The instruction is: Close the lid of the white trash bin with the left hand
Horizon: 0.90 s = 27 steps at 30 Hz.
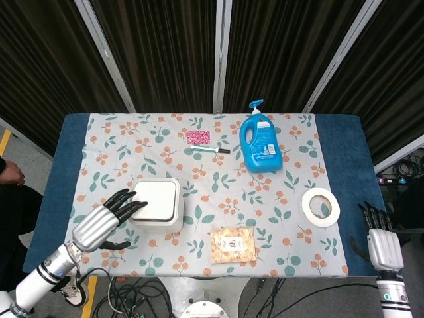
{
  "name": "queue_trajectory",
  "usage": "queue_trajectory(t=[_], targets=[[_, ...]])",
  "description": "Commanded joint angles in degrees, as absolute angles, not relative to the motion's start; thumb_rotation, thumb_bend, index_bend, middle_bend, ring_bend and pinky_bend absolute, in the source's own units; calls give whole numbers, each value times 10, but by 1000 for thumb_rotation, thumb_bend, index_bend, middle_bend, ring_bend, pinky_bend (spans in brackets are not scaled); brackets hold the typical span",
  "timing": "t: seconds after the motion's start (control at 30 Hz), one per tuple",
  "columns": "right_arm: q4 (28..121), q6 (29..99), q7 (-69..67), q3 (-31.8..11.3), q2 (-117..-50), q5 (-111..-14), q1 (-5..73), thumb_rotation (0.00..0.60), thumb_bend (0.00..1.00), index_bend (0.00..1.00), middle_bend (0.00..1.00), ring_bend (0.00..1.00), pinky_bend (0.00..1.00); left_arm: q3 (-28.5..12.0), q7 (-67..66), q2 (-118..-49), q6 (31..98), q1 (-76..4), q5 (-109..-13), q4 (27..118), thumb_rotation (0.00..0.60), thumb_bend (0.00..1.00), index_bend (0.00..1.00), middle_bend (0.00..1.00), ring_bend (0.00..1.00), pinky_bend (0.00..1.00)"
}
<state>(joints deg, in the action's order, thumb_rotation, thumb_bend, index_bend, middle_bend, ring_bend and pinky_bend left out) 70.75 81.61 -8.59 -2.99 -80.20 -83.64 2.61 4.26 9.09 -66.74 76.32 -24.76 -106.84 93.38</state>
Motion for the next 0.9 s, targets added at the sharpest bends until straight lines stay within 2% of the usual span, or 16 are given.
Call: queue_trajectory(t=[0.03, 0.9], targets=[[705, 812, -86, -31, -803, -832, 27, 600, 319, 0, 0, 0, 0, 47, 80, -677, 770, -242, -1072, 922, 600, 131, 78, 211, 18, 55], [695, 806, -93, -32, -807, -827, 27, 600, 320, 0, 0, 0, 0, 56, 60, -703, 782, -239, -1069, 892, 600, 131, 78, 224, 18, 55]])
